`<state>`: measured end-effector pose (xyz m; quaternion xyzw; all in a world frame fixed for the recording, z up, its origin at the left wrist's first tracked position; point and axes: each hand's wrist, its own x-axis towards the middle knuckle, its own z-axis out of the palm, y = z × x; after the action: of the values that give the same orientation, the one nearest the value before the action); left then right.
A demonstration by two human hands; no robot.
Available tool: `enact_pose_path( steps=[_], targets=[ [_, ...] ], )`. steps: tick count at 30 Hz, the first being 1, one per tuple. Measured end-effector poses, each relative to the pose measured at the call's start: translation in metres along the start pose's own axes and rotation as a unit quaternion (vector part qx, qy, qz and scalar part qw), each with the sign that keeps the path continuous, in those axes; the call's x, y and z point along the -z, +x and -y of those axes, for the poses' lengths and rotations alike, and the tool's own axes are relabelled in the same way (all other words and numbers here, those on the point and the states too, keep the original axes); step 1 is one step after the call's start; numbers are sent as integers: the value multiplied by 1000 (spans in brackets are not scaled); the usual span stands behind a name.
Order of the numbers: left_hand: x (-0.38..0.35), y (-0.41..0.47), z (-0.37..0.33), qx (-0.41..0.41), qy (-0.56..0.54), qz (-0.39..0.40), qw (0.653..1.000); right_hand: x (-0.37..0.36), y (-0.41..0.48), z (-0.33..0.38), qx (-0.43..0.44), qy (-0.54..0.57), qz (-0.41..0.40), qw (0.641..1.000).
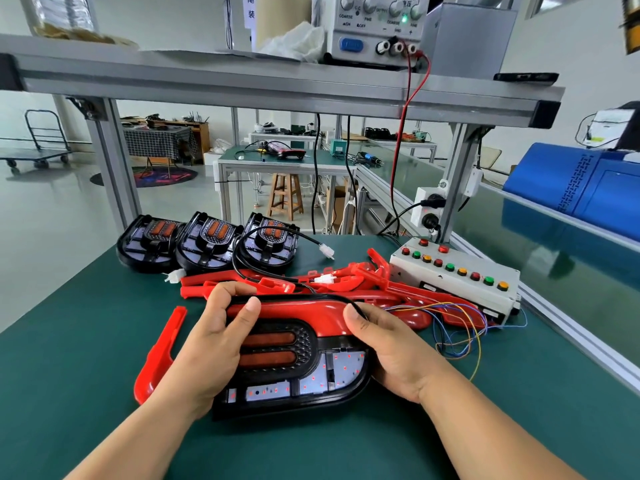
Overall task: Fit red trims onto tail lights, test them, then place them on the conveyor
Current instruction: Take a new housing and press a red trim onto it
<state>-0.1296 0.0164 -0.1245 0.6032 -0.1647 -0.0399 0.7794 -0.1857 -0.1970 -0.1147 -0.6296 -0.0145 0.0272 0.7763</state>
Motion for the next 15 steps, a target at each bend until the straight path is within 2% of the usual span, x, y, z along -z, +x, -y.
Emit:
enact_pose_path(
  steps=[4,10,15],
  targets=[
    [1,0,0,9,-6,10,1000,3,-1,-1,-19,39,18,999],
    [2,-1,1,10,-19,-1,1000,-1,1,-5,-9,43,-24,999],
    [3,-1,-2,6,-48,-22,999,-2,3,-7,16,64,-29,997]
  ],
)
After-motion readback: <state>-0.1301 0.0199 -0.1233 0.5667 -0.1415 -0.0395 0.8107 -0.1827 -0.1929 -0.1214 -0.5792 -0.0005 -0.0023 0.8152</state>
